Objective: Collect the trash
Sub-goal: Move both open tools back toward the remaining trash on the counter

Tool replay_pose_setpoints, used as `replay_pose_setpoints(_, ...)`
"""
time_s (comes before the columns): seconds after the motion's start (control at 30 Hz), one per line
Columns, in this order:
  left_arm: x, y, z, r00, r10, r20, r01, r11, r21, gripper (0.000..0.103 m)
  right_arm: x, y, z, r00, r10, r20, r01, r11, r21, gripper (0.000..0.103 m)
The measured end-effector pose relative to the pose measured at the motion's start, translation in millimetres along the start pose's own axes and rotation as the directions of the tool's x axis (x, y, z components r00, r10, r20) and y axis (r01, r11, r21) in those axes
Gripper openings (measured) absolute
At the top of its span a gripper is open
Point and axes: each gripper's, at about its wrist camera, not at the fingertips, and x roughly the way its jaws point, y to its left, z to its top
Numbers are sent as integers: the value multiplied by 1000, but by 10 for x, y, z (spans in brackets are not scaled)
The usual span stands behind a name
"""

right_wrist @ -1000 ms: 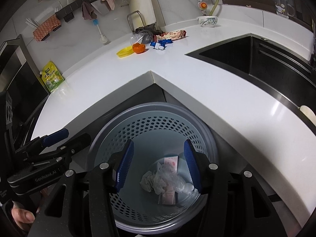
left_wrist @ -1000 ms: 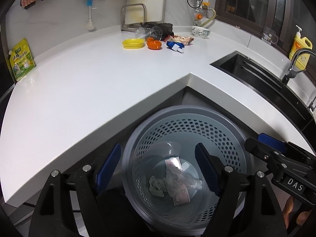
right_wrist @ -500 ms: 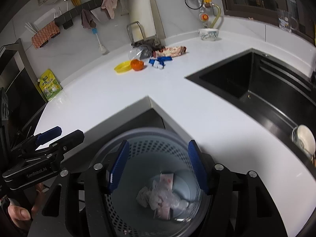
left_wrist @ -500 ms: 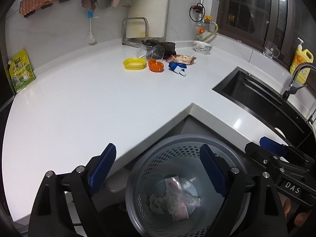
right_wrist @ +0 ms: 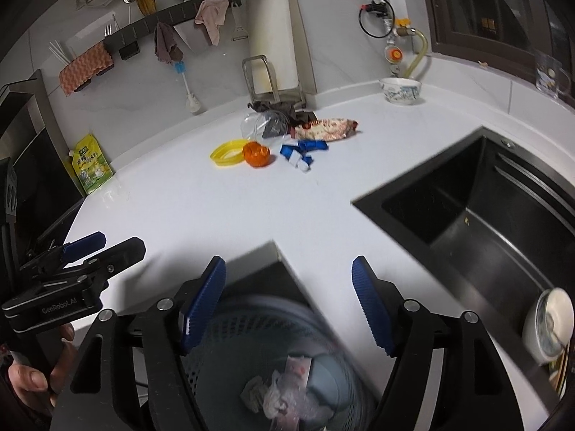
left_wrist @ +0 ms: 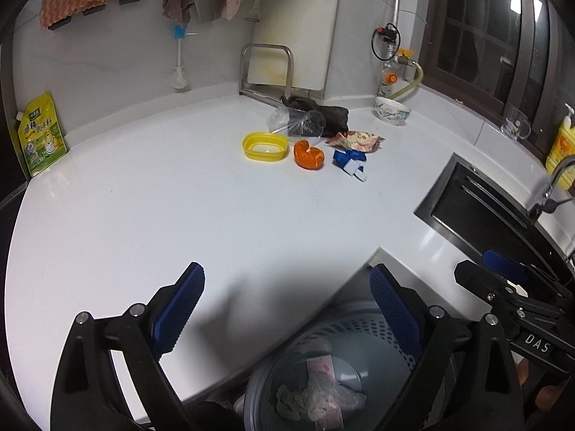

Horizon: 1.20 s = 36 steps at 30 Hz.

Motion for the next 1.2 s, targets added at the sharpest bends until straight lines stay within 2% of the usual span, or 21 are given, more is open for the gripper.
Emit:
replay_pose_setpoints(0.37,293,108,440,999,26,30,-25,999,-47,96,527,-94,537,1000,-12,-25,10,998,-62,70)
replay_pose_setpoints(0.53,495,128,577,999,49,13,-49,998,-46,96,764,-167,735,999,0,-44,-3,998,-71,70)
replay_pose_setpoints(0.8,879,196,748,997,77,-31,-79,995,-63,97,1187,-154,1023,996,-12,-85,-1,988,-154,70)
replay_pose_setpoints(0.97,1041,220,835,995,93,-45,-96,993,-66,97,1532,-161,1217,992,-1,-123,-20,986,-165,70)
replay_pose_setpoints(1.2,1198,194,903,991,124,-55,-127,991,-43,97,1959,-146,1347,978,-28,-207,-9,984,-176,70)
